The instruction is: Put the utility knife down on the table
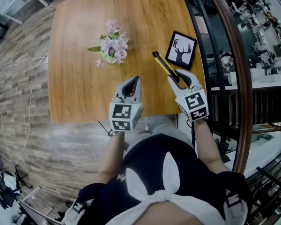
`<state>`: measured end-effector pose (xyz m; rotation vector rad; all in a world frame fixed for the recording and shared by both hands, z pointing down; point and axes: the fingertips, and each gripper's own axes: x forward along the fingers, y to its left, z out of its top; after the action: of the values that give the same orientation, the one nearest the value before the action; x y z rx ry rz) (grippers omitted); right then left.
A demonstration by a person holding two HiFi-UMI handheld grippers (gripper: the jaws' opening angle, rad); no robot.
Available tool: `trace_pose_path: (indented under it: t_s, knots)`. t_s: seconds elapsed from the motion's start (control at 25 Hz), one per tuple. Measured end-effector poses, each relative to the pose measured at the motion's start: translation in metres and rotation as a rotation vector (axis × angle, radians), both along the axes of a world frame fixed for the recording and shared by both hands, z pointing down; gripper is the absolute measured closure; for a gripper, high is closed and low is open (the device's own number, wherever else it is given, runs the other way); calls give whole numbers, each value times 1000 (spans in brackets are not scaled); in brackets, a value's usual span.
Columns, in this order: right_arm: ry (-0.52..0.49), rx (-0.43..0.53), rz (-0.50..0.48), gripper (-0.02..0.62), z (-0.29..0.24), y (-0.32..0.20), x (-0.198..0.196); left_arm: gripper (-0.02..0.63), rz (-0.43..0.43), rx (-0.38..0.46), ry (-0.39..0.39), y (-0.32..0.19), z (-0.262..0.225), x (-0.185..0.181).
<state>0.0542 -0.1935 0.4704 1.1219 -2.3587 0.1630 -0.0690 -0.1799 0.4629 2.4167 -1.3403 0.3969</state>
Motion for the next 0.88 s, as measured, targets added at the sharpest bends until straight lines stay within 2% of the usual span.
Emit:
trace_pose_path:
  t_s: [0.52, 0.88]
  knots:
    - [40, -77, -67, 480, 33, -11, -20, 589, -23, -64, 9, -13, 24, -15]
    - [58, -120, -106, 480, 58, -15, -25, 589, -22, -101, 11, -13, 36, -12]
